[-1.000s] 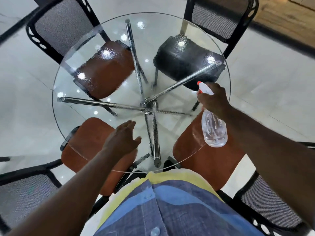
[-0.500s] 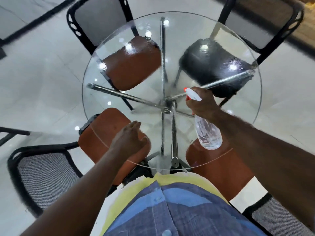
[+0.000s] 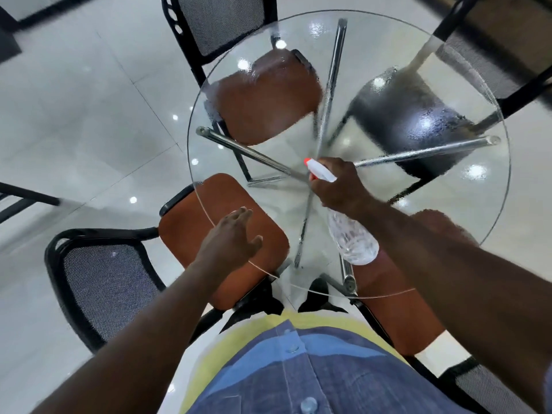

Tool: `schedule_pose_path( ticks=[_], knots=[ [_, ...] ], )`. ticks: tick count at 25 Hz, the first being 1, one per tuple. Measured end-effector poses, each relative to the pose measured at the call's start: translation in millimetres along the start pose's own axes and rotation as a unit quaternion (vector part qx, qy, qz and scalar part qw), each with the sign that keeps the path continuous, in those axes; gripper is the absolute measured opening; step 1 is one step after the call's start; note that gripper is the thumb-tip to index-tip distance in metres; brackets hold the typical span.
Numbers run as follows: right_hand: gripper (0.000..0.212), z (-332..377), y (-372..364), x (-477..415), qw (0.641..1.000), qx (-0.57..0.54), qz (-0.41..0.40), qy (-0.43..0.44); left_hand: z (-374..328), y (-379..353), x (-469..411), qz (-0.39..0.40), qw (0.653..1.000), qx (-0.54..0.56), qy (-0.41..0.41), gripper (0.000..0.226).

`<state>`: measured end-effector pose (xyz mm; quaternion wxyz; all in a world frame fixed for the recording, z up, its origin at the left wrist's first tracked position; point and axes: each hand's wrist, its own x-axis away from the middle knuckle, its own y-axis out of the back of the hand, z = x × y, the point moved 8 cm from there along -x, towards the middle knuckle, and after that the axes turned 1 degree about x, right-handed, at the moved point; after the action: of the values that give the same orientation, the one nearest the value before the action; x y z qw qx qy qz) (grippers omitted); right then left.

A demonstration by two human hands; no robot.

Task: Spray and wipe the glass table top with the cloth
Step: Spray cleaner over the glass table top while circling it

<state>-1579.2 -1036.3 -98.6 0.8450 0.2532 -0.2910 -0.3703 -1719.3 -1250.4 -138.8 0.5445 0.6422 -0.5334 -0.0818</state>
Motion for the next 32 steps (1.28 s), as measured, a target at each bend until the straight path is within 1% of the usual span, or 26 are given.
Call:
schedule_pose_path(
  ticks=[3,5,7,8,10,13,15,17,20,23,25,26,28,29,30,31,32],
  knots=[
    [0.032,13.7,-18.2,9.8,0.999,-0.022,0.001,-0.023,20.7,7.8,-5.4,0.010,1.000,0.006,-0.005,0.077],
    [0.029,16.5,-29.5,16.1,0.997,-0.048,0.006,-0.053,30.7,13.5,-9.5,0.010,1.000,0.006,-0.012,0.076],
    [0.024,20.6,-43.6,20.8,0.997,-0.043,0.018,-0.053,38.4,19.4,-13.5,0.007,1.000,0.009,-0.017,0.075],
    [0.026,22.7,-50.5,22.8,0.998,-0.029,0.017,-0.043,42.7,21.9,-15.2,0.007,1.000,0.012,-0.020,0.075],
    [0.036,27.2,-61.7,25.6,0.999,-0.013,0.010,-0.031,51.4,25.0,-17.7,0.009,0.999,0.016,-0.025,0.076],
    [0.049,28.4,-73.0,24.0,0.999,-0.020,-0.004,-0.049,64.6,28.2,-20.7,0.017,0.999,0.013,-0.031,0.075],
    [0.052,29.5,-77.9,23.8,0.997,-0.035,-0.006,-0.067,72.5,30.0,-22.2,0.018,0.999,0.013,-0.031,0.075],
    [0.046,30.2,-83.3,23.0,0.998,-0.032,-0.001,-0.062,78.9,32.0,-23.1,0.018,0.999,0.011,-0.030,0.074],
    [0.029,30.6,-94.4,26.2,0.999,-0.014,0.011,-0.050,83.3,33.3,-21.2,0.017,0.999,0.008,-0.030,0.074],
    [0.014,29.0,-104.1,36.3,0.998,0.055,0.024,-0.023,86.0,30.9,-18.1,0.022,0.999,0.011,-0.027,0.074],
    [0.006,22.2,-109.5,45.4,0.997,0.063,0.040,-0.009,86.3,27.2,-15.5,0.027,0.999,0.009,-0.025,0.074],
    [0.004,16.9,-112.6,50.8,0.996,0.059,0.062,-0.003,85.4,25.1,-14.4,0.029,0.999,0.009,-0.025,0.074],
    [0.018,5.3,-114.9,62.6,0.993,0.057,0.098,0.011,80.4,22.1,-13.2,0.033,0.999,0.009,-0.026,0.074],
    [0.019,0.5,-110.3,68.2,0.993,0.063,0.096,0.012,75.7,21.3,-12.8,0.036,0.999,0.006,-0.028,0.075],
    [0.015,-5.1,-102.4,72.4,0.995,0.063,0.079,0.001,71.3,20.7,-12.8,0.038,0.999,0.005,-0.031,0.075],
    [0.006,-11.7,-92.3,75.3,0.997,0.053,0.053,-0.007,65.5,20.7,-13.5,0.038,0.999,0.003,-0.036,0.075],
    [0.006,-20.9,-79.5,77.7,0.999,0.037,0.026,-0.024,57.6,21.1,-14.6,0.038,0.998,0.000,-0.041,0.076]
  ],
)
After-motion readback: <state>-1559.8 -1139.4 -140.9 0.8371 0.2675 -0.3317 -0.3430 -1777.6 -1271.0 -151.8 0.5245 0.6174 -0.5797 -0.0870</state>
